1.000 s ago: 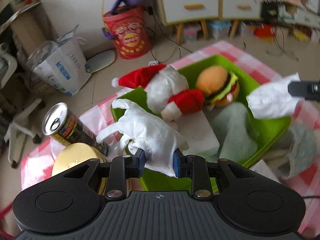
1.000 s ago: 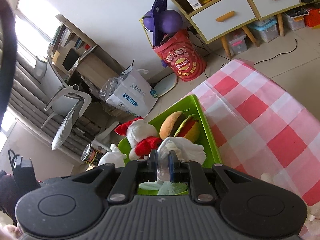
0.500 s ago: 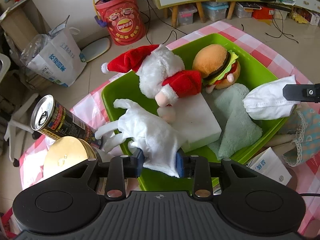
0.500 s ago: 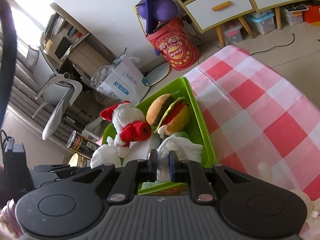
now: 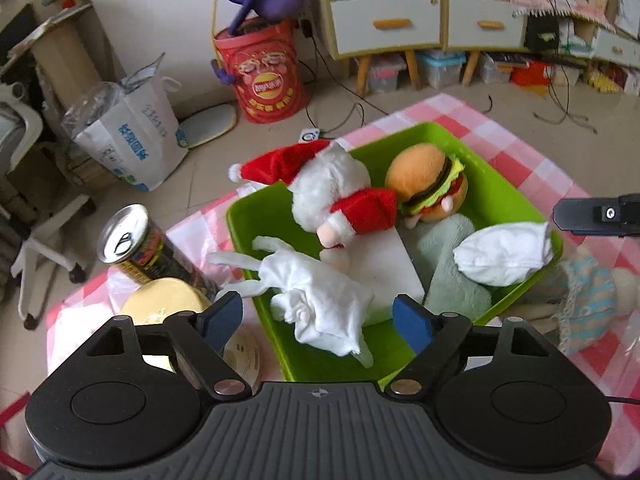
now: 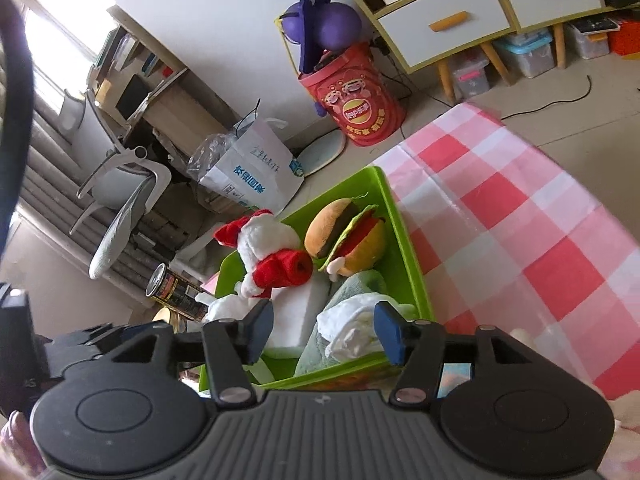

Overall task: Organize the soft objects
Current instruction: 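Withdraw both tools and move the right tool toward the brown round cookie plush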

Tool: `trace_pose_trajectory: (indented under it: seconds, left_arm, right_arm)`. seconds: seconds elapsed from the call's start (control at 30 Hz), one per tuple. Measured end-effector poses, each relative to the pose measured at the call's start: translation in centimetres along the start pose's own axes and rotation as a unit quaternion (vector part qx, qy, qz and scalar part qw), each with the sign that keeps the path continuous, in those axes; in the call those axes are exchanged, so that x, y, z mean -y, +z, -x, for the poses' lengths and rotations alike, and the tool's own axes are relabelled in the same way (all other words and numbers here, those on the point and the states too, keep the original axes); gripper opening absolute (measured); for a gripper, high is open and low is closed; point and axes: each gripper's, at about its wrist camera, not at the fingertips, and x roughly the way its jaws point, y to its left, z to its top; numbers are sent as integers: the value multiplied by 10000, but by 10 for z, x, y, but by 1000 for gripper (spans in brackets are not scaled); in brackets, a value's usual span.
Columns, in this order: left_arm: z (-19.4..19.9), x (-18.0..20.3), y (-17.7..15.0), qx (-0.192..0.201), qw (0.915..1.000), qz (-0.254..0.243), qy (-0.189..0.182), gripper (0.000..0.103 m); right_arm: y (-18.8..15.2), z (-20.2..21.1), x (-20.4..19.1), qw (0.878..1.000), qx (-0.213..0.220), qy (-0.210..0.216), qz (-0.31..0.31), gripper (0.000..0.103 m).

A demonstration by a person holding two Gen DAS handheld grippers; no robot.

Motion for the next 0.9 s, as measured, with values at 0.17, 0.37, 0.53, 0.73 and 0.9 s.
trace_pose_trajectory:
  seconds: [0.17,0.37,0.53,0.73,0.9]
  left_arm:
    - [27,-9,-10,197,9994,283,17,84]
    - [60,-16,-33,433,9964,727,49,90]
    - [86,-23,-59,669,9906,1195,37,97]
    - [101,-21,-95,764,9842,1597,50,98]
    - [107,-10,-127,814,9793,1854,7,98]
  right_arm:
    - [4,21,3,9999,29,-159,-58,36]
    - [3,52,-5,9994,31,-315,155,41]
    - [-7,71,-11,9986,-23,-396,344,46]
    - [-28,85,-14,9971,-153,-460,589,50]
    - [-46,91,-17,9952,-278,-461,819,53]
